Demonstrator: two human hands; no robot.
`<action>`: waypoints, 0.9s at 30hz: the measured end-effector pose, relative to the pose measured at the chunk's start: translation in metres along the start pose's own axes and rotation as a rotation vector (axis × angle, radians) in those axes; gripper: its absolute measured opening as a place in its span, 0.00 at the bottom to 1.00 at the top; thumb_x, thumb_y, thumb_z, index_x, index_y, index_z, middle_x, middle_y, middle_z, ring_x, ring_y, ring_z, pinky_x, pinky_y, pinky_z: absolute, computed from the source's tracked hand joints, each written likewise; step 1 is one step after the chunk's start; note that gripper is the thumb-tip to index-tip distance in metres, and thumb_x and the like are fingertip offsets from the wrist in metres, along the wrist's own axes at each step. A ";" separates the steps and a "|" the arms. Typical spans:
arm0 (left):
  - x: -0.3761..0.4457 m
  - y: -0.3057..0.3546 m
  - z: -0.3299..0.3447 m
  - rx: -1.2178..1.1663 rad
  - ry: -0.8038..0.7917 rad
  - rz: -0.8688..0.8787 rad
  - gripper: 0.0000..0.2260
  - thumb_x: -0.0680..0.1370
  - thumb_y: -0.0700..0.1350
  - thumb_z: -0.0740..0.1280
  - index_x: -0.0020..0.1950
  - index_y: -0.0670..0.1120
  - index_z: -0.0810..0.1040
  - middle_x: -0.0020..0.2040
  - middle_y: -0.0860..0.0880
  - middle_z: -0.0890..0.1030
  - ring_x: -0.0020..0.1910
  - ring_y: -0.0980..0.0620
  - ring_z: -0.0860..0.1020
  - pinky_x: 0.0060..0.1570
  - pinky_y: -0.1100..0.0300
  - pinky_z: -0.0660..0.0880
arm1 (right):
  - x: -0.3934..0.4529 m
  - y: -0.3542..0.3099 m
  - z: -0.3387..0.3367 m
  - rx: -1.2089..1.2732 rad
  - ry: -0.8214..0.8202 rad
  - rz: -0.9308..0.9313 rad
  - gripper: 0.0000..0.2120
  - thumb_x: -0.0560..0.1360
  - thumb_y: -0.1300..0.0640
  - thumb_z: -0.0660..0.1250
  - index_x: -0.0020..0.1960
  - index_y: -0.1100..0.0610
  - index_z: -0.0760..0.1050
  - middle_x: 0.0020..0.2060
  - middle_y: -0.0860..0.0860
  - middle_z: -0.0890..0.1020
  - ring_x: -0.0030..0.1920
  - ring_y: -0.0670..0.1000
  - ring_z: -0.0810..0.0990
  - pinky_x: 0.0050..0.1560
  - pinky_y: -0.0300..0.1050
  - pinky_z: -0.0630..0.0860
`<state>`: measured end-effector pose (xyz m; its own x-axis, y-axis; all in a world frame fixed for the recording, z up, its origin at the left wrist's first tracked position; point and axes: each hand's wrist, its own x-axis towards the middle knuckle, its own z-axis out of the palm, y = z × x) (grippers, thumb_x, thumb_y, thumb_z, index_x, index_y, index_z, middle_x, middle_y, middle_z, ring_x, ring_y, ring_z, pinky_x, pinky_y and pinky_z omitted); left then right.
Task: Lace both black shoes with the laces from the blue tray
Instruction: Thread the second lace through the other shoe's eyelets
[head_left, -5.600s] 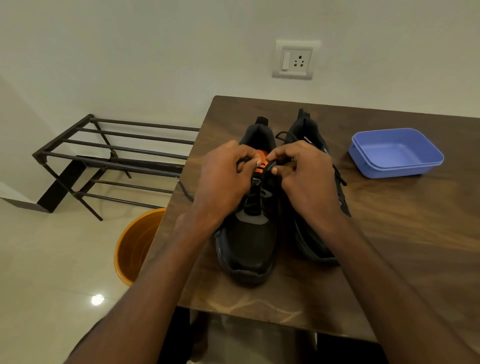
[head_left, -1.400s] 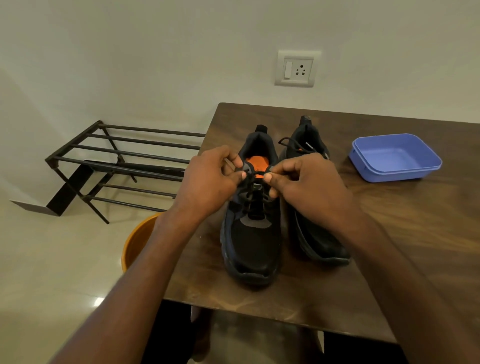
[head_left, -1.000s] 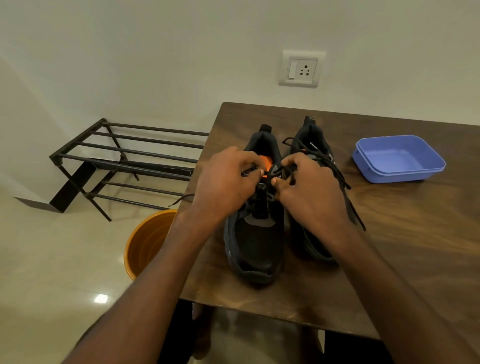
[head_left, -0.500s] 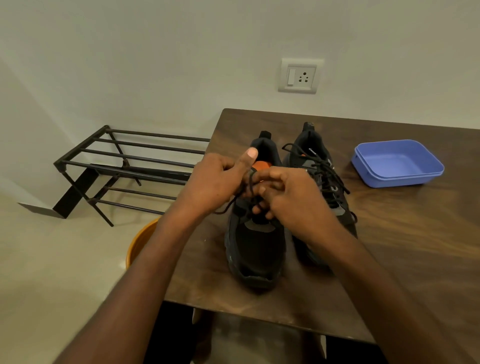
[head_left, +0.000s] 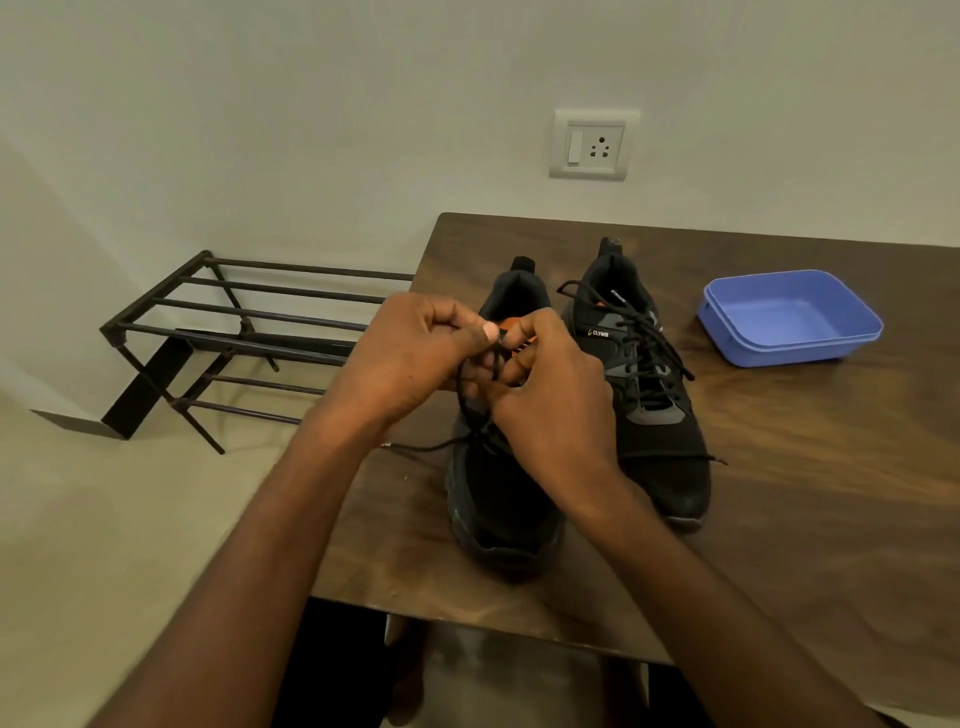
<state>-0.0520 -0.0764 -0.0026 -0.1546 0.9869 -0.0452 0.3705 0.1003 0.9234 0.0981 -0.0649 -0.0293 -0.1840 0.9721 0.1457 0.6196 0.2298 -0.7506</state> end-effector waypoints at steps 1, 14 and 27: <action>0.001 -0.002 0.000 0.104 0.052 0.046 0.07 0.82 0.48 0.71 0.49 0.45 0.85 0.41 0.48 0.87 0.42 0.52 0.87 0.43 0.58 0.84 | 0.001 0.002 -0.002 0.026 0.001 0.019 0.17 0.73 0.56 0.77 0.53 0.42 0.72 0.39 0.43 0.81 0.41 0.44 0.82 0.43 0.51 0.82; 0.000 0.013 0.014 -0.149 -0.130 0.093 0.09 0.83 0.39 0.64 0.48 0.46 0.83 0.29 0.59 0.74 0.27 0.61 0.70 0.32 0.65 0.66 | 0.016 0.004 -0.055 0.273 0.041 -0.438 0.08 0.80 0.64 0.69 0.58 0.58 0.83 0.52 0.47 0.85 0.52 0.43 0.83 0.53 0.34 0.78; 0.008 -0.007 0.019 0.287 0.170 0.463 0.04 0.78 0.45 0.76 0.52 0.49 0.87 0.33 0.61 0.79 0.30 0.62 0.75 0.34 0.70 0.70 | 0.037 0.027 -0.031 0.294 0.009 -0.197 0.09 0.81 0.63 0.67 0.55 0.53 0.84 0.47 0.44 0.86 0.47 0.38 0.84 0.48 0.30 0.79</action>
<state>-0.0381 -0.0666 -0.0164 -0.0538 0.9043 0.4236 0.6650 -0.2840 0.6907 0.1316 -0.0212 -0.0238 -0.2708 0.9109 0.3112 0.3266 0.3911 -0.8605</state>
